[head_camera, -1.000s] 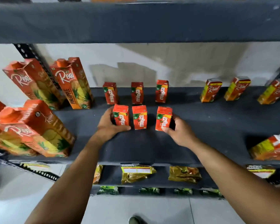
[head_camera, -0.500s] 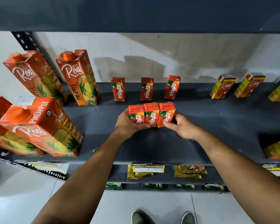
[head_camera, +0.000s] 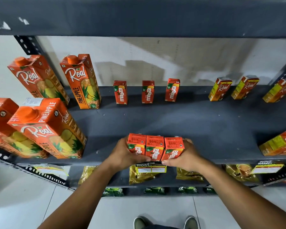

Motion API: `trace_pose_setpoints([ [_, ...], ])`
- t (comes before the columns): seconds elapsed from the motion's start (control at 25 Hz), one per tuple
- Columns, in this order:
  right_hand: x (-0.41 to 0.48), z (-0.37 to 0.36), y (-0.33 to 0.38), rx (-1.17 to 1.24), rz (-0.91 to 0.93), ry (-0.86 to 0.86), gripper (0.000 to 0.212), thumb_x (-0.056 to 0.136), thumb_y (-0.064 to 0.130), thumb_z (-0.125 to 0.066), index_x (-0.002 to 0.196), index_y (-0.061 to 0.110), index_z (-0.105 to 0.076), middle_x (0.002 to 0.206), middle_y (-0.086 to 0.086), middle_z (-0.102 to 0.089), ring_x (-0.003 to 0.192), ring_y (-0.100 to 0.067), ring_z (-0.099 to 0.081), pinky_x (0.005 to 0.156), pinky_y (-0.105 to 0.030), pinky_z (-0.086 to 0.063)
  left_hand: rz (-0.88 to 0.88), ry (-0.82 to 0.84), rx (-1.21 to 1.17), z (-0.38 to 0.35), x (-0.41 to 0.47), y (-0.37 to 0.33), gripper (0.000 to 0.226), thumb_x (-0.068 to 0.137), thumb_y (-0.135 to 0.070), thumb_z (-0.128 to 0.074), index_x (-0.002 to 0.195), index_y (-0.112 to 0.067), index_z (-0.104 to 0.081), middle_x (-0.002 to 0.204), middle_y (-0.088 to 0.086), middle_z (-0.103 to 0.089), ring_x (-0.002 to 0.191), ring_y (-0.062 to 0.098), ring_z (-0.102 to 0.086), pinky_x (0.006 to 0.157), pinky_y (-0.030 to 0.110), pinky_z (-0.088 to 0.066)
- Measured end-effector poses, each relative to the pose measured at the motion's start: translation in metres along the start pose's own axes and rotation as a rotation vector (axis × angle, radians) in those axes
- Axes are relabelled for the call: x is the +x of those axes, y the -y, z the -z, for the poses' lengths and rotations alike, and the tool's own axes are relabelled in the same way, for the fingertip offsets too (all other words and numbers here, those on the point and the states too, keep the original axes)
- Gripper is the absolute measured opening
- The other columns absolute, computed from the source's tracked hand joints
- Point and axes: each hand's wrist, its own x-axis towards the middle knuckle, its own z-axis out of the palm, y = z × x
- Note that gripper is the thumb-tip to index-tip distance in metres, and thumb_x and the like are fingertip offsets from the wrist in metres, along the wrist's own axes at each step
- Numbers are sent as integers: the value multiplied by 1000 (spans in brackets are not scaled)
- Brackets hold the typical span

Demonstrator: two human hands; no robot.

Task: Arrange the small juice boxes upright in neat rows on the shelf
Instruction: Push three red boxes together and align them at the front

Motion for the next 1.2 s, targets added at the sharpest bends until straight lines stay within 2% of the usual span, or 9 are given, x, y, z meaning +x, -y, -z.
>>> trace_pose_setpoints([
  [0.24, 5, 0, 0, 22, -21, 56, 64, 57, 33, -90, 115, 31, -63, 111, 10, -38, 128, -21, -39, 112, -31, -30, -16, -25, 4, -2, -3, 0, 61, 52, -14, -93, 104, -18, -62, 92, -2, -75, 86, 8, -70, 74, 22, -55],
  [0.32, 9, -3, -1, 33, -17, 56, 61, 53, 41, -89, 107, 39, -64, 113, 10, -48, 125, -20, -42, 112, -34, -33, -23, -59, 26, -3, -5, -1, 60, 51, -14, -94, 100, -23, -60, 89, -5, -74, 84, 3, -69, 71, 17, -52],
  [0.44, 21, -7, -3, 63, -37, 52, 53, 35, 61, -80, 84, 50, -62, 110, 7, -66, 115, -23, -56, 103, -42, -46, -19, -137, 41, -6, -7, -4, 59, 52, -16, -94, 96, -30, -57, 88, -12, -71, 80, -5, -66, 65, 9, -48],
  [0.6, 33, -11, -5, 114, -47, 58, 59, 27, 61, -79, 83, 54, -62, 100, 7, -70, 110, -23, -59, 98, -43, -50, 10, -199, 39, -9, -6, -4, 60, 53, -17, -93, 95, -33, -54, 89, -14, -69, 77, -10, -64, 61, 7, -46],
  [0.72, 31, -15, -5, 126, -37, 50, 57, 26, 62, -78, 80, 61, -60, 98, 5, -70, 109, -26, -59, 98, -45, -50, 19, -151, 62, -6, -5, -3, 65, 50, -13, -94, 95, -34, -52, 88, -13, -68, 76, -13, -62, 60, 3, -45],
  [0.84, 30, -19, -7, 159, -26, 40, 58, 27, 62, -79, 82, 63, -59, 99, 4, -71, 108, -27, -60, 97, -46, -50, 22, -100, 99, -4, -4, -5, 70, 51, -11, -93, 100, -34, -49, 90, -14, -66, 81, -5, -63, 68, 10, -48],
  [0.96, 29, -21, -11, 153, -28, 10, 62, 28, 61, -80, 87, 60, -61, 100, 4, -71, 107, -25, -61, 95, -45, -51, 26, -101, 116, -4, -3, -6, 72, 51, -13, -93, 104, -33, -48, 92, -15, -64, 87, 0, -61, 68, 11, -44],
  [1.04, 28, -22, -10, 142, -29, -2, 64, 27, 60, -81, 88, 57, -62, 101, 3, -71, 106, -25, -62, 95, -45, -52, 17, -107, 118, -4, -2, -6, 73, 51, -16, -94, 106, -33, -49, 96, -13, -65, 92, 4, -62, 73, 16, -46],
  [1.2, 28, -21, -13, 163, -37, 16, 77, 14, 69, -82, 86, 58, -60, 104, 2, -70, 108, -24, -62, 96, -47, -51, 13, -125, 114, -7, -2, -1, 79, 50, -19, -94, 114, -30, -49, 104, -8, -66, 98, 9, -63, 81, 26, -50],
])
